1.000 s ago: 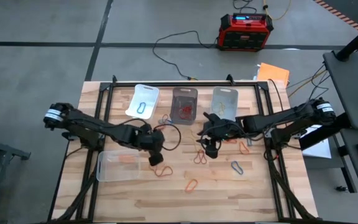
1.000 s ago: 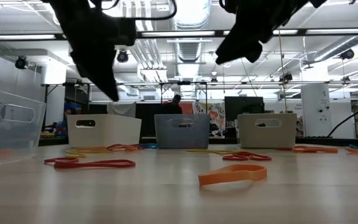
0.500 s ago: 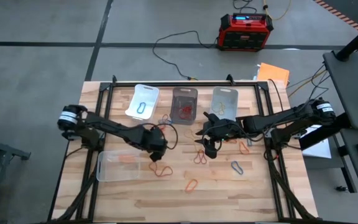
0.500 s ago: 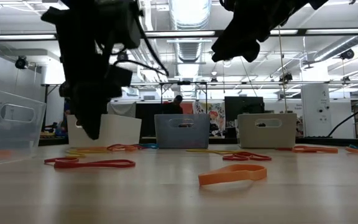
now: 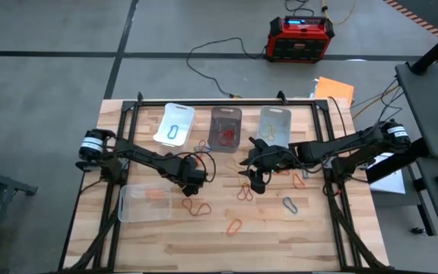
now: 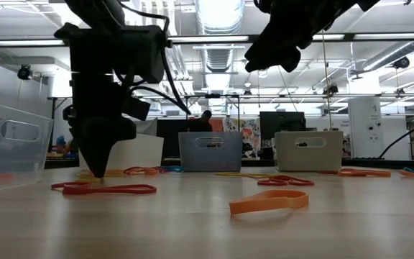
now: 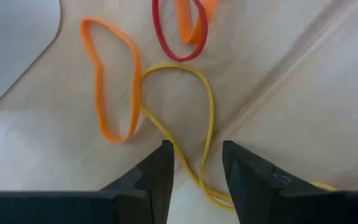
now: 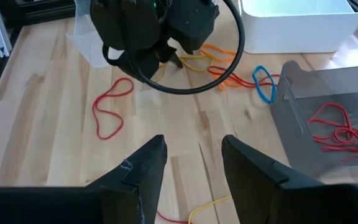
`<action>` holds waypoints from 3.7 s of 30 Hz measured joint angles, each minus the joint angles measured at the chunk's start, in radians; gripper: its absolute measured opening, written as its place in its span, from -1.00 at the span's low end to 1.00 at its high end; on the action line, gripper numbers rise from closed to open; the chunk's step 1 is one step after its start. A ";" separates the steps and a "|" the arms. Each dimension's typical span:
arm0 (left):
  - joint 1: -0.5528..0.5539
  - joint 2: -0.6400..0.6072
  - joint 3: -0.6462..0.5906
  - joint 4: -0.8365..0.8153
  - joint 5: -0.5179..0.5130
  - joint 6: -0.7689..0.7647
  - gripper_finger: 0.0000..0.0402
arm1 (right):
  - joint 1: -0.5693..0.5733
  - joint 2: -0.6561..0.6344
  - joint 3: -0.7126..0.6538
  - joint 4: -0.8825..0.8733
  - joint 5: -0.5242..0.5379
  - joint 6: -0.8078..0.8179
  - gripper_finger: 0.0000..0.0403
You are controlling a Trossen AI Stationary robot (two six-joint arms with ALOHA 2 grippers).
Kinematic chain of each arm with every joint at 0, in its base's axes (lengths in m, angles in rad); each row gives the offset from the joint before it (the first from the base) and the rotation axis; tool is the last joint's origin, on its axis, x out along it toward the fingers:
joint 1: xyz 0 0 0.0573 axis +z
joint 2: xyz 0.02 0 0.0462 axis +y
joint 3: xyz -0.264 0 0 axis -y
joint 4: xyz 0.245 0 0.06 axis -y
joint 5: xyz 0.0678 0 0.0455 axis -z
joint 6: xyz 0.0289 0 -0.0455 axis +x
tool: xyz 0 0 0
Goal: Sort rubber bands into baskets
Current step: Put the yellow rubber band into the gray bin
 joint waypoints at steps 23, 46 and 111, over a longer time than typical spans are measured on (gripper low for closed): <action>-0.074 -0.057 -0.029 0.162 0.041 0.211 -1.00 | 0.000 0.000 0.000 -0.001 0.002 -0.003 -0.22; -0.030 -0.132 -0.030 0.032 -0.062 -0.004 -0.82 | 0.000 0.000 0.000 0.000 0.002 -0.008 -0.21; -0.042 -0.181 -0.140 0.410 0.060 0.168 -0.86 | 0.028 0.000 -0.127 0.173 0.003 0.031 -0.25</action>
